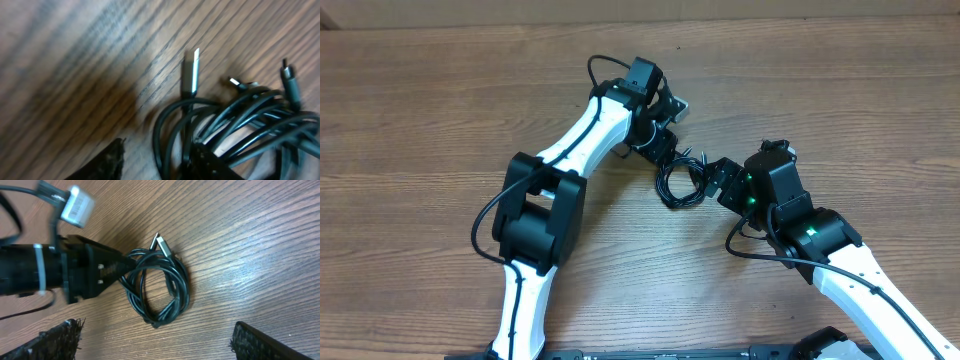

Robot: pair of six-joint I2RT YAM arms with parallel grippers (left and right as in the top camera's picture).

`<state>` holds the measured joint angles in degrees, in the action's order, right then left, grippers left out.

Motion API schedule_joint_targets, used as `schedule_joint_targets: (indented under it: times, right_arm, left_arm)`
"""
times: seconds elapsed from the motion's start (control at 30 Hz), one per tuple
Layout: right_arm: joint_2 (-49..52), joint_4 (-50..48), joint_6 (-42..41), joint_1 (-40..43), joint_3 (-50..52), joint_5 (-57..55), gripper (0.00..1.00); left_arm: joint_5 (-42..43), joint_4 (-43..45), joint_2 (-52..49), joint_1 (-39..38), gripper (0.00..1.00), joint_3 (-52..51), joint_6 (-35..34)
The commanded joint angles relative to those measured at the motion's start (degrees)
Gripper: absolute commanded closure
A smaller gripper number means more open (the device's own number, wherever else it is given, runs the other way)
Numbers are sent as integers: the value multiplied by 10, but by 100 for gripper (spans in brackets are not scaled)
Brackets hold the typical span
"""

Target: Untangle cables

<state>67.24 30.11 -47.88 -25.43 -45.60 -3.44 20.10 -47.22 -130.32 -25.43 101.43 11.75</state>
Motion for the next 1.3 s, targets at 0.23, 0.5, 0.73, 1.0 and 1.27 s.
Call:
schedule_joint_targets:
  times: [0.23,0.5,0.73,1.0,1.27]
  right_arm:
    - [4,6,4,1,2,-6,0]
    - [35,22,4,1,3,1,0]
    - [50,-11,40,1,3,75,0]
    - [50,-62,242,1,3,168,0]
    - [50,-83,425,1,3,151,0]
  left_arm:
    - [-65,-9,-23,-2,96,10,-19]
    - [-46,-52,25,-2,96,15,-5]
    - [48,-87,117,0,96,15,56]
    - [159,-122,155,7,96,15,127]
    - [236,-163,158,35,96,15,184]
